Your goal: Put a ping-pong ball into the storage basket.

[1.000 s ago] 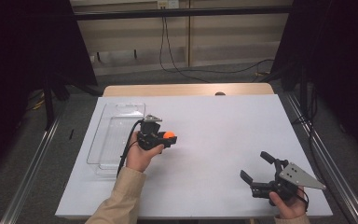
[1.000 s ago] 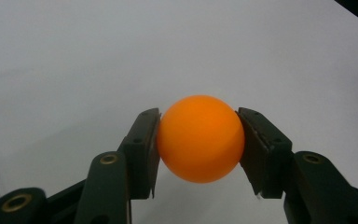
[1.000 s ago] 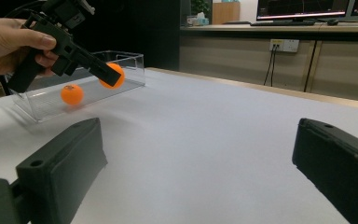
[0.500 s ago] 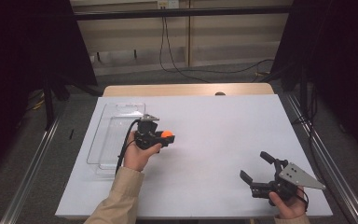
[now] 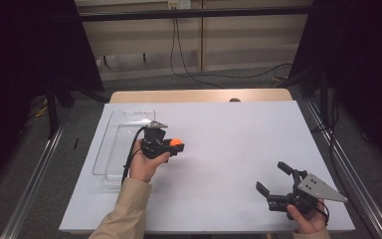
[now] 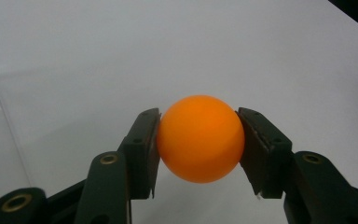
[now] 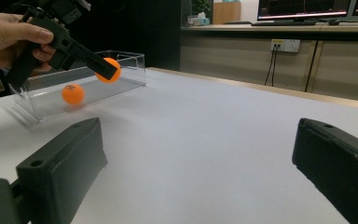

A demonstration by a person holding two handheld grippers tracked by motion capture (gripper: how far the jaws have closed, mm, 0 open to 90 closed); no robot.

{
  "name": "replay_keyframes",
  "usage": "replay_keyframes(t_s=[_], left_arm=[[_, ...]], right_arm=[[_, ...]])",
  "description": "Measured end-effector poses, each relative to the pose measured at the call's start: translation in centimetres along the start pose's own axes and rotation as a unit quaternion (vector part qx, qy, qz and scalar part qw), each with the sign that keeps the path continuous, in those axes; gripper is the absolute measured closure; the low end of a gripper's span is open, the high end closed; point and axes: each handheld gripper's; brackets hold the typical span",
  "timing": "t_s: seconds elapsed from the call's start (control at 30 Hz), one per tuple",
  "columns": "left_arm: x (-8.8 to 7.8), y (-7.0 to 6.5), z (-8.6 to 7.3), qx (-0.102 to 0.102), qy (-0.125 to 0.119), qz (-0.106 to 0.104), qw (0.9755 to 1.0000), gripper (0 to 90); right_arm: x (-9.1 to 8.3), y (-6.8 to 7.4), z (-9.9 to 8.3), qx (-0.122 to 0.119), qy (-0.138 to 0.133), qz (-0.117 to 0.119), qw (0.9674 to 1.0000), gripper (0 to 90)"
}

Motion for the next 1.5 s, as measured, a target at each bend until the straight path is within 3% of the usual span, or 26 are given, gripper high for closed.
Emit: replay_keyframes(t_s=[1.5], left_arm=[[-1.7, 1.2, 0.0, -0.012, -0.003, 0.002, 0.9999, 50.9]], right_arm=[[0.0, 0.0, 0.0, 0.001, 0.001, 0.000, 1.0000, 1.7]])
Point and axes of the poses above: each handheld gripper's, and its own axes: x roughly forward along the jaws, z roughly out of its top, y roughly to its left, and after that the axes turned 13 degrees about x, right-handed
